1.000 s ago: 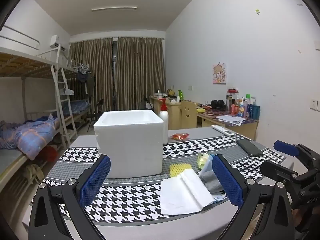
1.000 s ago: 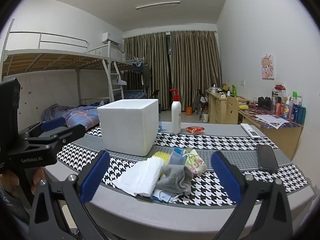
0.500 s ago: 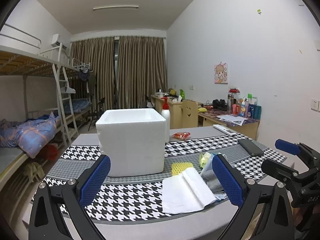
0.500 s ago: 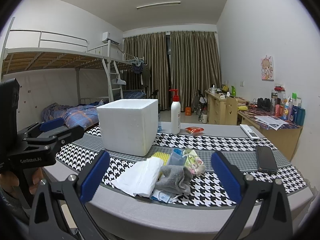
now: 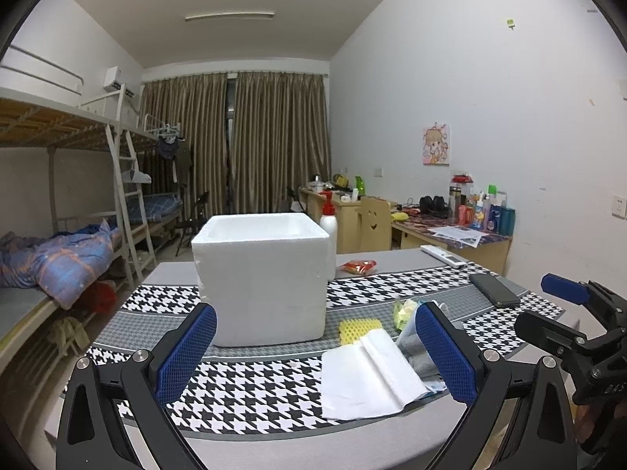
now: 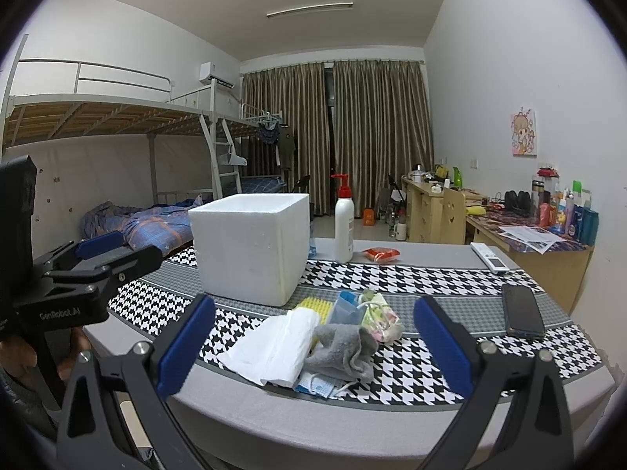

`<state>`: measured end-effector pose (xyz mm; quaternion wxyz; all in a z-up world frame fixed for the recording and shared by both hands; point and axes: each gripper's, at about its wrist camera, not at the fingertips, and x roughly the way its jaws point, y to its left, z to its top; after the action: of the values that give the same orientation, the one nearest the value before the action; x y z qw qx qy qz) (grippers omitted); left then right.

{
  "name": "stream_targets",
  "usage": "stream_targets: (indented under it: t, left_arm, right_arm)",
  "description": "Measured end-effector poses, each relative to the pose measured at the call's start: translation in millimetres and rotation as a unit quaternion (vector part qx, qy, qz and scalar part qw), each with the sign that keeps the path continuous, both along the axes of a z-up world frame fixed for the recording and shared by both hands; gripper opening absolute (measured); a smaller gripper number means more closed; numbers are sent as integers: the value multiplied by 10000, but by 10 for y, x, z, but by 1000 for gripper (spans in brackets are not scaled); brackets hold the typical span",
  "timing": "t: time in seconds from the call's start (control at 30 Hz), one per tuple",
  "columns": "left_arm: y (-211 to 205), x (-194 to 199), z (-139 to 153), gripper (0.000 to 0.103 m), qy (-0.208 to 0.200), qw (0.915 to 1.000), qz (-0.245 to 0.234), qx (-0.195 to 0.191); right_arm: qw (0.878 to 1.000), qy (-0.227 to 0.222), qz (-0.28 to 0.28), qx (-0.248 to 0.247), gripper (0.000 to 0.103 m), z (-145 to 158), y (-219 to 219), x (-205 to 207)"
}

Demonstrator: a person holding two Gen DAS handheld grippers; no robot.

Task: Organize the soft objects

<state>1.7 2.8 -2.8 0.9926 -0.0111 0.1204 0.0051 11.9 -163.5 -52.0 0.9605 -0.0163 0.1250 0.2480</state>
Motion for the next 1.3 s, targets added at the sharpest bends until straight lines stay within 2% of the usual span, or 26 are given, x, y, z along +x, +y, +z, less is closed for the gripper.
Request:
stream_targets:
  t: [0.53,0.93,1.3]
  left_arm:
    - [85,236,-67,102,182,9998,17,-19]
    - [128,543,-171,102,553,9982,-203,-117]
    - [144,753,-285,102,862,9959,-220,-136]
  right_arm:
    - [9994,277,131,130,102,-2,28,258]
    - [9981,608,58,-12,102,-115,74,551]
    - [9962,865,36,-88,102,-213,87,760]
